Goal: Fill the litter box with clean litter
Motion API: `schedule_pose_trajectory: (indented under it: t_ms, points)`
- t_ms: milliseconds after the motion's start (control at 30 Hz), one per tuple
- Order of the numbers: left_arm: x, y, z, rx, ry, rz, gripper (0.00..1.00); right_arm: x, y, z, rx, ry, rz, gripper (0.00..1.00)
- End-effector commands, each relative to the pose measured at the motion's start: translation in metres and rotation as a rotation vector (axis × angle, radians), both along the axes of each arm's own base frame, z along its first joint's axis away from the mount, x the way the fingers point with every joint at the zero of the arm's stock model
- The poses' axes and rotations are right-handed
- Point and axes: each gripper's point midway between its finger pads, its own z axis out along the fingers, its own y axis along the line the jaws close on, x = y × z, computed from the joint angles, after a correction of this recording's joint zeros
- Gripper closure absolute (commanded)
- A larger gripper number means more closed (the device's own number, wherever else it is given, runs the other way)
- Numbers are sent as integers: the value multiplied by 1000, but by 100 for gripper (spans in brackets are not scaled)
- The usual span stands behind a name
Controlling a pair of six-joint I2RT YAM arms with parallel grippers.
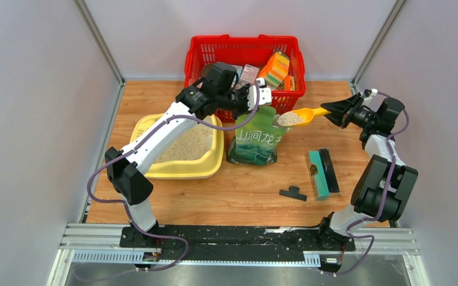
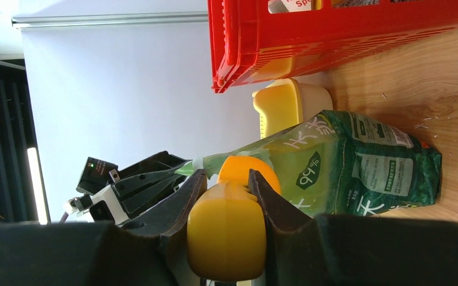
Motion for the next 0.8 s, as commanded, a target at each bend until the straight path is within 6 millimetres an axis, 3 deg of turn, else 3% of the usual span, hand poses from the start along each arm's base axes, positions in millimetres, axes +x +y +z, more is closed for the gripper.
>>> schedule_pose_trajectory:
  t_ms: [0, 267, 567, 767]
  points:
    - [7, 1, 90, -185, -225, 19, 98, 0, -6, 25, -13, -70, 11, 100]
    - [20, -2, 87, -188, -223, 64, 96, -4, -6, 31, -6, -73, 12, 100]
    - [22, -3, 88, -197, -195, 81, 61, -7, -4, 47, 12, -85, 9, 100]
    - [21, 0, 91, -186, -204, 94, 54, -4, -5, 56, 20, -95, -1, 100]
